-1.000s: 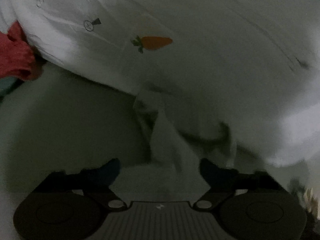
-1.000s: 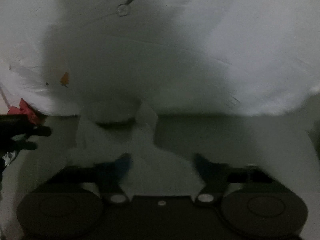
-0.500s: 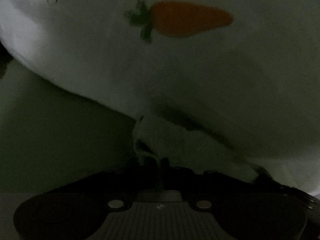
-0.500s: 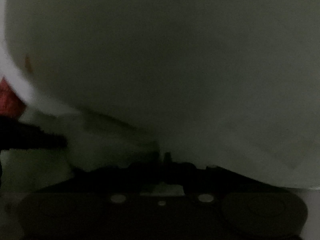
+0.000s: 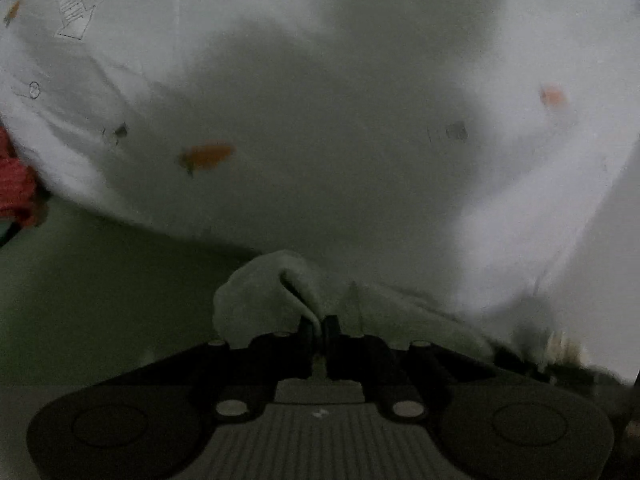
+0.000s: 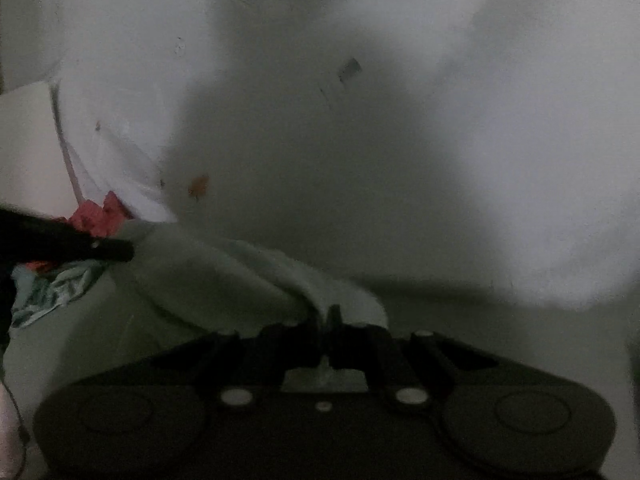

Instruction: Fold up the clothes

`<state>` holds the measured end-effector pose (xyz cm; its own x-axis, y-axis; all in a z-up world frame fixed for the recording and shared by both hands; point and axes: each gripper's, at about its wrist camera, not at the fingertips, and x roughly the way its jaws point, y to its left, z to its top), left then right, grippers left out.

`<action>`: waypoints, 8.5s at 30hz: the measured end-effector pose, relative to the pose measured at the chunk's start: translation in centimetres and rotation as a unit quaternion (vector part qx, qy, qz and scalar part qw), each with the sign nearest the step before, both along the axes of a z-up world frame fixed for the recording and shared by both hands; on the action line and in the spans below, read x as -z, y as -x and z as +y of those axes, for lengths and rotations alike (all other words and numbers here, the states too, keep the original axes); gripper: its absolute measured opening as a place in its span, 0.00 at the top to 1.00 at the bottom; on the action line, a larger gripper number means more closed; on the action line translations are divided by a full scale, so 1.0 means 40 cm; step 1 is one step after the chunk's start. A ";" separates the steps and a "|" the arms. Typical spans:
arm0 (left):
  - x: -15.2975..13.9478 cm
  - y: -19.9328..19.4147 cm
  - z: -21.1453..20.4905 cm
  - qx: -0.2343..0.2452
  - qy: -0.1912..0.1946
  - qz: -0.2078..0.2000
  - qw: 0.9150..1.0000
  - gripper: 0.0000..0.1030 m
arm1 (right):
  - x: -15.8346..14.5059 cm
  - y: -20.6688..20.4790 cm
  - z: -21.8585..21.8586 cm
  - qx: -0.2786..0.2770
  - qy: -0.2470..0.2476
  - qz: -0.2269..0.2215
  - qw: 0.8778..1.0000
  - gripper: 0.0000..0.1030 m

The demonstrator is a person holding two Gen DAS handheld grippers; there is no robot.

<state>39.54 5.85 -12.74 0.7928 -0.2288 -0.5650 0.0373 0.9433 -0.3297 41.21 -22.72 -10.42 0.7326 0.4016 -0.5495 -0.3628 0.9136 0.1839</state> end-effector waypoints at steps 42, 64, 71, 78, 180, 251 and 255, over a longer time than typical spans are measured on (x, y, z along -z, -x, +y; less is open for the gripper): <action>0.227 0.293 -0.052 -0.046 -0.114 0.190 0.974 0.15 | 0.159 0.418 -0.079 0.103 0.089 0.175 0.975 0.01; 0.281 0.590 -0.098 -0.098 -0.088 0.202 0.971 0.06 | 0.222 0.636 -0.156 0.026 0.091 0.234 0.968 0.01; 0.274 0.648 -0.050 -0.100 -0.052 0.197 0.974 0.06 | 0.211 0.698 -0.147 0.068 0.047 0.240 0.967 0.09; 0.274 0.698 0.008 -0.104 -0.006 0.193 0.976 0.07 | 0.210 0.752 -0.129 0.118 0.003 0.234 0.965 0.09; 0.325 -0.265 0.313 0.092 0.159 0.154 0.971 0.00 | 0.263 -0.126 -0.085 0.125 -0.117 0.209 0.963 0.17; -0.292 -0.507 -1.444 0.338 -0.096 -0.027 0.936 0.75 | -0.109 0.455 -1.056 0.385 -0.357 -0.111 0.844 0.80; -0.126 -0.643 -1.607 0.366 -0.173 0.016 0.914 0.59 | 0.007 0.395 -1.131 0.434 -0.328 -0.052 0.837 0.72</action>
<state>65.25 -58.42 -7.69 0.4807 -0.4941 -0.7244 0.6959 0.7176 -0.0277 25.41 -67.98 -10.69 0.9349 -0.1166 -0.3351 0.3412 0.5554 0.7584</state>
